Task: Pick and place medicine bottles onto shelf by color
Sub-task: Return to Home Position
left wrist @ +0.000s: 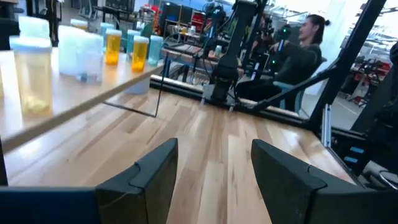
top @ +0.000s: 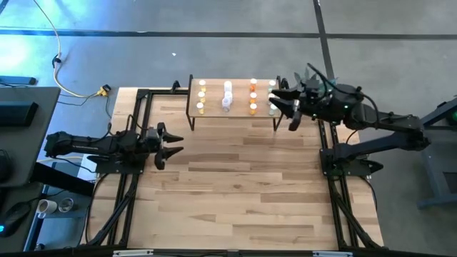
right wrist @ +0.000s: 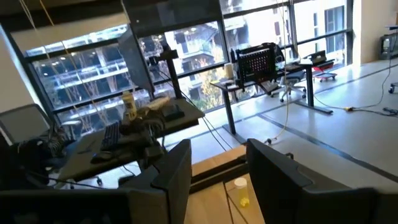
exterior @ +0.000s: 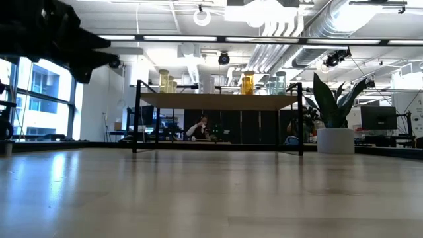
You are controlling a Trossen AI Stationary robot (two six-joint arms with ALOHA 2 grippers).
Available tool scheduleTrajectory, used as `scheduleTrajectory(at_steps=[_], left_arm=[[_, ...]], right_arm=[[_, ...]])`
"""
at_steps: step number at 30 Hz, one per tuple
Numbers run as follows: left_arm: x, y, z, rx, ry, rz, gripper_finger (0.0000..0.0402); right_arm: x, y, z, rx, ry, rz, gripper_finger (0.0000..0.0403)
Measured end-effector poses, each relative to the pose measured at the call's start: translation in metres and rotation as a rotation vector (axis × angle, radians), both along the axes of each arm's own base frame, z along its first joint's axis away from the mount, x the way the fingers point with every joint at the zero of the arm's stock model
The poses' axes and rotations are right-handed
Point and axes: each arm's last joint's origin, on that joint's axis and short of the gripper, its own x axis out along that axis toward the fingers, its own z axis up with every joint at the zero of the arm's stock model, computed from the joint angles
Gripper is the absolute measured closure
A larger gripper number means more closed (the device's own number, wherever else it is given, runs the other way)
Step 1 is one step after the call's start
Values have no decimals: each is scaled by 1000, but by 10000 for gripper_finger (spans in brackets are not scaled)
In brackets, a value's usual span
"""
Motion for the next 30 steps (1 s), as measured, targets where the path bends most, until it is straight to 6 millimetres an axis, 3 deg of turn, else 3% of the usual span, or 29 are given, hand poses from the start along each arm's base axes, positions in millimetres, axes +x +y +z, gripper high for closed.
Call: scheduleTrajectory(at_steps=[4, 12, 19, 24, 30], left_arm=[[0, 0, -17, 0, 2, 1, 206], [-1, 3, -18, -2, 26, 48, 206], [-1, 4, -19, 0, 30, 77, 206], [-1, 4, -19, 0, 30, 76, 206], [-1, 4, -19, 0, 31, 76, 206]], right_arm=[[-16, 2, 6, -10, -16, 0, 256], [-78, 9, -1, -21, 60, 6, 256], [-101, 15, -69, 17, 34, 49, 256], [-105, 17, -125, 87, -39, 69, 256], [-102, 18, -175, 98, -57, 85, 256]])
